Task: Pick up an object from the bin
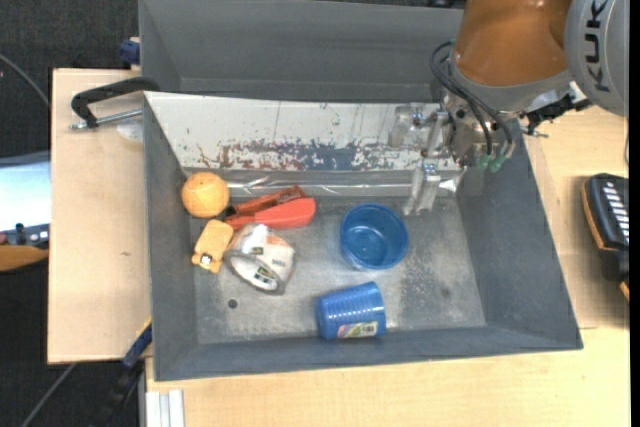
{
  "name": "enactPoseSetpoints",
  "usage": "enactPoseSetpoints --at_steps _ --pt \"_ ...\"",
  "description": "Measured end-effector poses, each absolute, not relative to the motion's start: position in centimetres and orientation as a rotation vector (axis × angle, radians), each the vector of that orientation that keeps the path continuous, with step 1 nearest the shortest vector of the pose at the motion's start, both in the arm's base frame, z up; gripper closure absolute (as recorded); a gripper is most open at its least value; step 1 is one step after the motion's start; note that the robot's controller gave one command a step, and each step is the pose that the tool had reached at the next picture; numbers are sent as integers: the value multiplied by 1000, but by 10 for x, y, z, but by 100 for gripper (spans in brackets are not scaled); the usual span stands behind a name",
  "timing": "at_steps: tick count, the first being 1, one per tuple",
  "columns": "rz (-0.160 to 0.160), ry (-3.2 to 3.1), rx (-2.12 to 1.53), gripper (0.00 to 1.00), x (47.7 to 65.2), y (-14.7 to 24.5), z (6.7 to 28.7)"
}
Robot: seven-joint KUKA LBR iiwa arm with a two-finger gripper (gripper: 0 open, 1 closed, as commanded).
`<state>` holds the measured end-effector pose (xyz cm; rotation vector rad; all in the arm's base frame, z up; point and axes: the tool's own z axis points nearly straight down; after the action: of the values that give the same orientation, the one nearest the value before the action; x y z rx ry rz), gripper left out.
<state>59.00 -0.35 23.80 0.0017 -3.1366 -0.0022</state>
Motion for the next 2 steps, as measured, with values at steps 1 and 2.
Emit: enactPoseSetpoints --at_steps 1,2 --pt "-2 -3146 2 0 591 -4 243" --pt "-3 -3148 -3 0 579 15 178"
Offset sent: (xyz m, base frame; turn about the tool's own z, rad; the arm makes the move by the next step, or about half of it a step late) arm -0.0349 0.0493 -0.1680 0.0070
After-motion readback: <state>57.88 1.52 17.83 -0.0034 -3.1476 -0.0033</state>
